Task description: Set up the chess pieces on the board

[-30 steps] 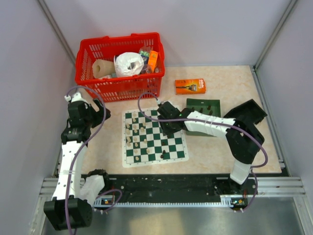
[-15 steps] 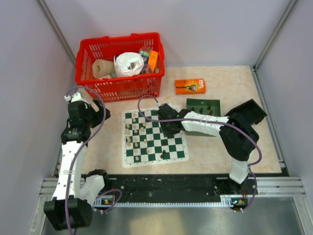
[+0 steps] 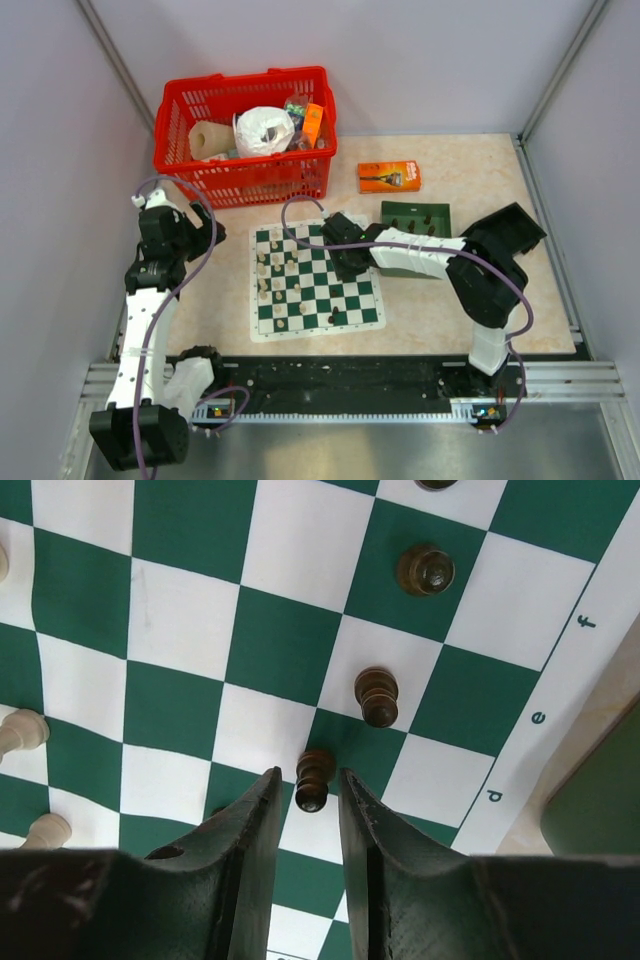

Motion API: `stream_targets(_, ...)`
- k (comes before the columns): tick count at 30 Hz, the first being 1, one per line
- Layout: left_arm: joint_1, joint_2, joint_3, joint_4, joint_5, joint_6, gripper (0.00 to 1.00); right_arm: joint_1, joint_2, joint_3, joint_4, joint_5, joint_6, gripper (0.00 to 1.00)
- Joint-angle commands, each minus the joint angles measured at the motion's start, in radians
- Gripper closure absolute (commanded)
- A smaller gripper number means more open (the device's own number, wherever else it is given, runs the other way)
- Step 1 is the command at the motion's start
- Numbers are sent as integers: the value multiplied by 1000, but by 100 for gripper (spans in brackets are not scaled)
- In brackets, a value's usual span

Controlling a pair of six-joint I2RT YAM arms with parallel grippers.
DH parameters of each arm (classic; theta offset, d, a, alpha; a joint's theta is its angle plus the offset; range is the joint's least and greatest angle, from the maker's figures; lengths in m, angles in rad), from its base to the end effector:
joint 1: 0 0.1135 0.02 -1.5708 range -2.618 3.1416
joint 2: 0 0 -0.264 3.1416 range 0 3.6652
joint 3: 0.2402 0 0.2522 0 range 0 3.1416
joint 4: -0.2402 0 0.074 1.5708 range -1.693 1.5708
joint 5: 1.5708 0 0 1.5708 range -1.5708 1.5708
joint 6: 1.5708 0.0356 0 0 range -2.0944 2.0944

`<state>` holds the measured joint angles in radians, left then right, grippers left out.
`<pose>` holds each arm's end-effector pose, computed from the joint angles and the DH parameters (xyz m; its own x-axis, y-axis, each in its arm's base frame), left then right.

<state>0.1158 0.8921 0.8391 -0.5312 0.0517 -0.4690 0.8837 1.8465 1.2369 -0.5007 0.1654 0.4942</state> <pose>0.1924 0.0205 0.3055 -0.4559 -0.5075 -0.7312 -0.3123 0.8605 -0.4025 0.2427 0.2866 0.1787 -0.8399 -0.2861 -0.4612 -0.3609 0.9291 0.0809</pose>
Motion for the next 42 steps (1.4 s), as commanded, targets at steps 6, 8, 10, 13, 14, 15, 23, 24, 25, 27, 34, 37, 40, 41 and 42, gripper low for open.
stream_targets(6, 1, -24, -12, 25, -7, 9, 1, 4, 10, -1, 2, 17, -5, 76)
stream_targets(8, 1, -22, -15, 28, -4, 7, 1, 6, 5, 3, -2, 25, -6, 79)
stream_targets(10, 1, -21, -15, 30, -3, 7, 1, 6, -12, -5, -7, 36, -5, 81)
stream_targets(13, 1, -21, -15, 31, -6, 7, 1, 6, -30, -8, -18, 57, -5, 82)
stream_targets(14, 1, -19, -17, 31, -4, 7, 1, 6, -36, -10, -21, 62, -3, 82)
stream_targets(15, 1, -19, -17, 34, -1, 6, 1, 5, -38, -11, -21, 63, -3, 82)
stream_targets(23, 1, -16, -21, 40, 5, 3, 1, 0, -36, -13, -24, 77, 4, 82)
stream_targets(24, 1, -18, -23, 39, 5, 3, 1, 1, -36, -11, -22, 74, 4, 82)
stream_targets(25, 2, -15, -24, 43, 4, 1, 1, 1, -35, -10, -24, 72, 1, 82)
stream_targets(27, 1, -13, -23, 50, 8, -3, 1, 1, -41, -8, -27, 83, 4, 82)
stream_targets(34, 1, -2, -29, 63, 28, -14, 1, -2, -40, -7, -27, 75, -3, 82)
stream_targets(37, 1, -4, -26, 60, 27, -13, 1, -3, -40, -8, -25, 80, -2, 82)
stream_targets(40, 2, -4, -26, 60, 27, -11, 1, -3, -40, -10, -27, 86, 0, 81)
stream_targets(41, 1, -5, -26, 60, 28, -11, 1, -3, -41, -8, -25, 83, 1, 81)
stream_targets(42, 1, -5, -26, 62, 30, -11, 1, -3, -40, -5, -25, 85, 1, 81)
